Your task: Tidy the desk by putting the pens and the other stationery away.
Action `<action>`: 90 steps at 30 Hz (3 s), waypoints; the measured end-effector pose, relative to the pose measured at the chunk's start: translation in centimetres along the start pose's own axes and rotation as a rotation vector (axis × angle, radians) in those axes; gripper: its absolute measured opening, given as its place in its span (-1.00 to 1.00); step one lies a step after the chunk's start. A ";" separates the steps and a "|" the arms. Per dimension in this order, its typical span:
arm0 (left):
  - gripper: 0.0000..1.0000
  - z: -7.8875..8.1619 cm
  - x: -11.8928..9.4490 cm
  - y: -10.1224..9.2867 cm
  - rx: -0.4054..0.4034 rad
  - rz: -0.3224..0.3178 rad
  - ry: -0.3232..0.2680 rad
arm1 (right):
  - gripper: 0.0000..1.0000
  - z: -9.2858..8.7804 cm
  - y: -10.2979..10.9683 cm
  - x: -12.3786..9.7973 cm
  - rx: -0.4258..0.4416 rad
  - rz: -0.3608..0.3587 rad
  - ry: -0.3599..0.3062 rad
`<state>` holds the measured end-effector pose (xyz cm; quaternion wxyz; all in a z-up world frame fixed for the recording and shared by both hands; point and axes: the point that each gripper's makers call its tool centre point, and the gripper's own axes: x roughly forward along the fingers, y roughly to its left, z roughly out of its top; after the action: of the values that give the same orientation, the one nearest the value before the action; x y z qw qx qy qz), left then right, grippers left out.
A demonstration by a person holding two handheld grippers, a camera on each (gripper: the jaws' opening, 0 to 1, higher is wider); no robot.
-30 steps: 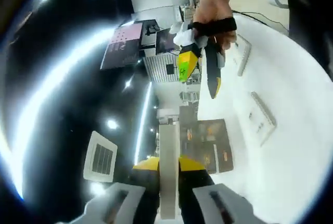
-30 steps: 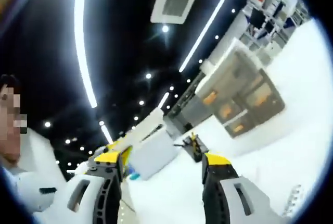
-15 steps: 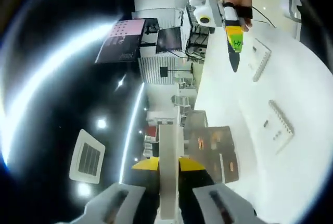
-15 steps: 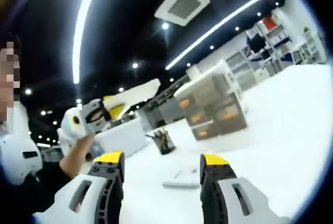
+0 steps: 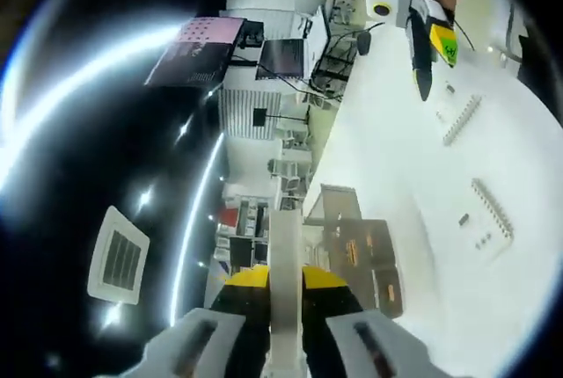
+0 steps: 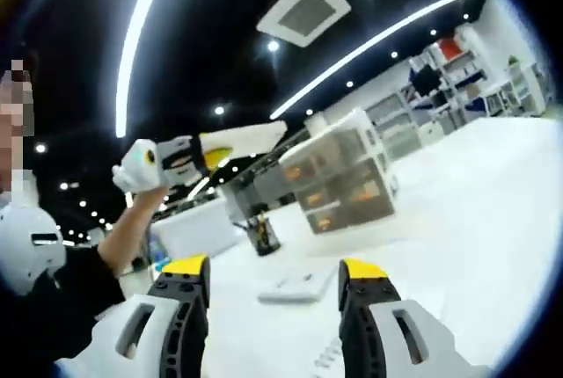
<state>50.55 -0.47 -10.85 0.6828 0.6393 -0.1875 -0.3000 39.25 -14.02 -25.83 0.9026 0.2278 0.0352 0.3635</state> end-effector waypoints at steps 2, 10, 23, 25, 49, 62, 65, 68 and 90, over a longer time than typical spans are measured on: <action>-0.78 -0.4 0.9 -0.1 -0.011 -0.029 0.005 | 0.11 0.1 0.0 -0.3 -0.003 0.000 -0.005; -0.78 -2.2 3.2 -0.4 -0.176 -0.149 0.048 | 0.11 0.6 -0.4 -0.9 0.000 -0.008 -0.029; -0.78 -4.0 6.0 -0.9 -0.183 -0.253 0.112 | 0.11 0.7 -0.1 -0.8 -0.012 -0.009 -0.034; -0.78 -4.3 6.5 -1.1 -0.182 -0.272 0.124 | 0.11 0.7 0.0 -0.8 -0.017 -0.010 -0.034; -0.77 -7.1 11.2 -3.8 -0.162 -0.354 0.214 | 0.11 0.7 -0.6 -0.9 0.001 -0.020 -0.035; -0.77 -7.5 12.7 -3.6 -0.169 -0.315 0.254 | 0.10 0.4 -0.8 -0.8 0.014 -0.017 -0.025; -0.77 -7.5 13.0 -3.5 -0.193 -0.299 0.265 | 0.10 0.3 -0.7 -0.8 0.013 -0.014 -0.022; -0.77 -7.1 13.6 -3.6 -0.199 -0.299 0.270 | 0.10 0.3 -0.7 -0.9 0.011 -0.014 -0.017; -0.33 -6.9 13.2 -1.9 -0.570 -0.224 0.176 | 0.10 -0.1 -0.7 -0.7 0.026 -0.011 -0.020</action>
<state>64.57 -3.78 -15.20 0.8106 0.4625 0.0356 -0.3574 39.13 -14.88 -26.27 0.9018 0.2429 0.0319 0.3559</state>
